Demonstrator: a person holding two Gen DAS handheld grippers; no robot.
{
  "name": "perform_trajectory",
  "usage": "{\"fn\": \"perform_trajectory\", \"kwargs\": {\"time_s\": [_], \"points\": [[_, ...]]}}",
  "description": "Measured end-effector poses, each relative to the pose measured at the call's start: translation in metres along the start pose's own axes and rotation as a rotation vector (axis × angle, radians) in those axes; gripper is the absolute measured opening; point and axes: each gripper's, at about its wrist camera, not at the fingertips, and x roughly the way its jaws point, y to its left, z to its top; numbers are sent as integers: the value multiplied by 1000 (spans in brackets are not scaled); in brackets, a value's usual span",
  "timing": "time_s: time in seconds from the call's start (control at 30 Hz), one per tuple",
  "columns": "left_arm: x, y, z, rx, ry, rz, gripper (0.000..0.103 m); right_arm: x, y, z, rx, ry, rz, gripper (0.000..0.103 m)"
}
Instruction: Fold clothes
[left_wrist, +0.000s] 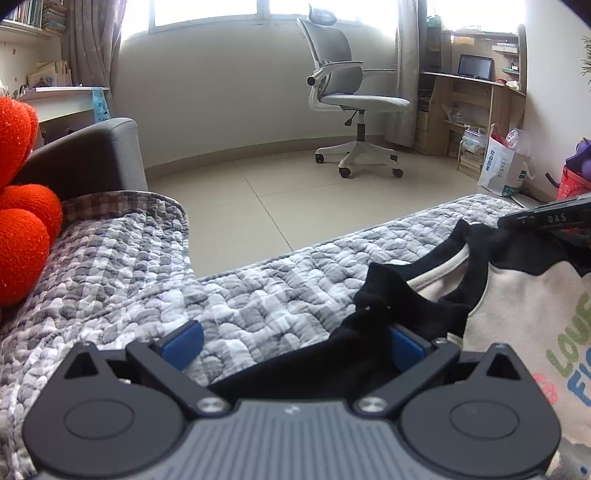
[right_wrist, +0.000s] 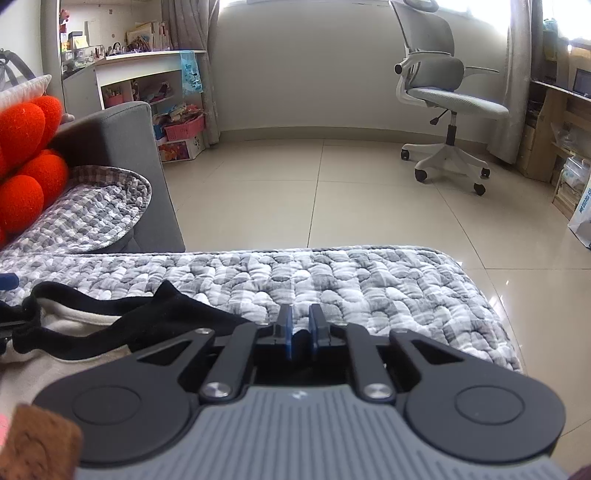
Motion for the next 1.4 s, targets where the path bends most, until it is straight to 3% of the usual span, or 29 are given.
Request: {"fn": "perform_trajectory", "kwargs": {"time_s": [0.13, 0.17, 0.93, 1.4], "points": [[1, 1, 0, -2, 3, -2, 103, -5, -3, -1, 47, 5, 30, 44], [1, 2, 0, -4, 5, -3, 103, -6, -3, -2, 52, 7, 34, 46], [1, 1, 0, -3, 5, -2, 103, -10, 7, -5, 53, 15, -22, 48], [1, 1, 0, -3, 4, -2, 103, -18, -4, -7, 110, -5, 28, 53]]}}
